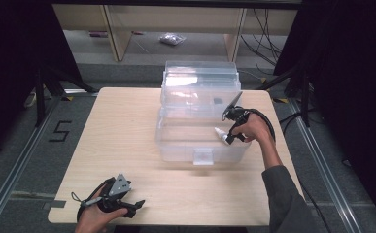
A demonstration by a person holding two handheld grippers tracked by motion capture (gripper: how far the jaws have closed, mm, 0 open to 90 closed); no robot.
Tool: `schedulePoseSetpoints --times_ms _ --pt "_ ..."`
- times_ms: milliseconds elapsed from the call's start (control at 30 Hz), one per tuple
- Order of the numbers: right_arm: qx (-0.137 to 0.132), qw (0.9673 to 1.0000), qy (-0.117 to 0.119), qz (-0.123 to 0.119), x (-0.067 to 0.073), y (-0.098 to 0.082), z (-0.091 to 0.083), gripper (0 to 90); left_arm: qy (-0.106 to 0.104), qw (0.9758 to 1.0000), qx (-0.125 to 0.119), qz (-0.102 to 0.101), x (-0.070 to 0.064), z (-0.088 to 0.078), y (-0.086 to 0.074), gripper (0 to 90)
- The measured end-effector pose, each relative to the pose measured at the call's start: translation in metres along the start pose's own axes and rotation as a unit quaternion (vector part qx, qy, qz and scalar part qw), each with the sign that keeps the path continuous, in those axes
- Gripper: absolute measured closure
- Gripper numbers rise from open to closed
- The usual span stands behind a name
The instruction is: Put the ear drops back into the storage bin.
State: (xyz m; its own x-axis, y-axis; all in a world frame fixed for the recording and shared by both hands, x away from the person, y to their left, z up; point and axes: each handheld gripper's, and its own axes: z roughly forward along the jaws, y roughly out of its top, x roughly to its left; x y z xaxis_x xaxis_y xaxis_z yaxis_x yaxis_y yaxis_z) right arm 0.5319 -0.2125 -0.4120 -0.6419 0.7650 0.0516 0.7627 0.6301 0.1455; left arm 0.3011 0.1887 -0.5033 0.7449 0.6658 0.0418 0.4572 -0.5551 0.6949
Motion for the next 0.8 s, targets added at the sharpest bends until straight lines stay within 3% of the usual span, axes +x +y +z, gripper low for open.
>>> schedulePoseSetpoints --times_ms 167,333,433,467,500,600,633,800 --pt "-0.009 0.9999 0.001 -0.008 0.002 -0.003 -0.006 48.0 0.001 1.0 0.001 0.008 0.001 0.0 0.0 17.5" --pt "-0.014 0.9998 -0.004 -0.011 0.007 -0.004 -0.017 46.9 0.001 1.0 0.0 0.0 0.0 0.0 0.0 17.5" --pt "-0.025 0.9992 -0.004 -0.031 0.009 -0.005 -0.022 44.8 0.001 1.0 0.0 0.0 0.0 0.0 0.0 17.5" --pt "-0.021 0.9996 -0.001 -0.017 0.012 -0.005 -0.024 43.9 0.001 1.0 0.0 -0.001 0.0 0.0 0.0 17.5" --pt "-0.025 0.9993 0.001 -0.027 0.012 -0.006 -0.026 43.2 0.001 1.0 0.0 0.0 0.0 0.0 0.0 17.5" --pt "-0.035 0.9991 0.003 -0.026 0.017 -0.008 -0.031 41.0 -0.001 1.0 -0.002 0.0 0.0 0.0 0.0 17.5" --pt "-0.041 0.9987 0.001 -0.029 0.018 -0.01 -0.032 40.5 -0.002 0.9998 0.009 0.017 0.002 -0.002 0.001 17.5" --pt "-0.058 0.9977 0.003 -0.036 0.025 -0.017 -0.044 37.7 -0.002 0.9999 0.007 0.014 0.002 -0.002 0.001 17.5"
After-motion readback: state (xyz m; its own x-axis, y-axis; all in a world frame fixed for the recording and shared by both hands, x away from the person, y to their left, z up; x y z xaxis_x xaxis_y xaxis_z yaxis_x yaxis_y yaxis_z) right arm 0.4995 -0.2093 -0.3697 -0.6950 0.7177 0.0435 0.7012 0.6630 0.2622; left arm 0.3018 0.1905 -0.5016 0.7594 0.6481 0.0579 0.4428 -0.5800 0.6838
